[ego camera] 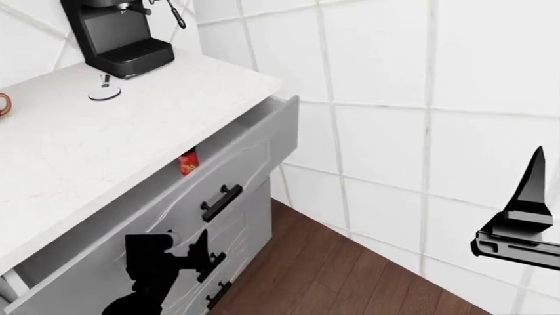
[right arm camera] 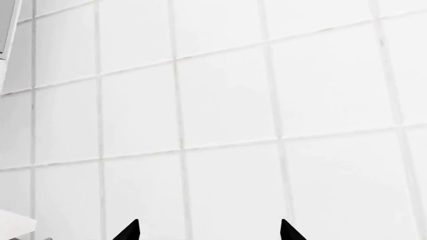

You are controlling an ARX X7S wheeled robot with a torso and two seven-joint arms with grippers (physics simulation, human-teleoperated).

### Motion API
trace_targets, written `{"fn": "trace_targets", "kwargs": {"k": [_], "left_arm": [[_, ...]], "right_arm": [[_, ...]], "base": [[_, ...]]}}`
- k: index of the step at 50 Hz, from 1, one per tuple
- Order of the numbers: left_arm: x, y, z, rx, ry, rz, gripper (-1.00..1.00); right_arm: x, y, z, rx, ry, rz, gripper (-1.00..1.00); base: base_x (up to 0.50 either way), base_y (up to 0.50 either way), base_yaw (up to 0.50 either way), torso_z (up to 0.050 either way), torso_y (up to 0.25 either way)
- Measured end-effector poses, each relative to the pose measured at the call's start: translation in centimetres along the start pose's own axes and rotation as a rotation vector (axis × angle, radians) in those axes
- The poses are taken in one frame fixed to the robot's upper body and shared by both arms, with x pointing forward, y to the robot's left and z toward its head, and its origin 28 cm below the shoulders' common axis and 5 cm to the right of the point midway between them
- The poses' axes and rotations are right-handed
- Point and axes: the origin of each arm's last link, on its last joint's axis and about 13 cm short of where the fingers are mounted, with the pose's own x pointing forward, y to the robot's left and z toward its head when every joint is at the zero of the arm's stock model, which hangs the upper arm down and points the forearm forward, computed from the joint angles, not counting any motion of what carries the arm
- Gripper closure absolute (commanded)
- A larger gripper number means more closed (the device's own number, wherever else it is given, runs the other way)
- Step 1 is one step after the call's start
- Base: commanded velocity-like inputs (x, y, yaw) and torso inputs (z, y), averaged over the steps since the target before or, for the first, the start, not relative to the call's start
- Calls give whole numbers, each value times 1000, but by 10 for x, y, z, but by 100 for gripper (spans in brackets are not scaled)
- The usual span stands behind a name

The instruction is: Close the right drawer.

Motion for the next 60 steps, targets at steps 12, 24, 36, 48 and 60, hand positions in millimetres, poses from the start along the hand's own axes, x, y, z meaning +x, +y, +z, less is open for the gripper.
{"fn": "trace_targets", "kwargs": {"k": [12, 24, 36, 48, 60], "left_arm": [[-1, 7, 5, 3, -15, 38, -100], [-2, 14, 9, 16, -29, 82, -100], [-3, 17, 11, 70, -15, 111, -100], [-5, 21, 12, 124, 1, 127, -100], [-6, 26, 15, 144, 3, 155, -100]], "right_arm": [[0, 0, 0, 0, 0, 0, -100], [1, 0, 0, 0, -1, -2, -100], [0, 0, 0, 1, -3, -2, -100], [-1, 0, -1, 0, -6, -1, -100], [-1, 0, -1, -1, -7, -2, -100]], "base": [[0, 0, 0, 0, 1], [0, 0, 0, 0, 1], [0, 0, 0, 0, 1], [0, 0, 0, 0, 0], [0, 0, 0, 0, 0]]}}
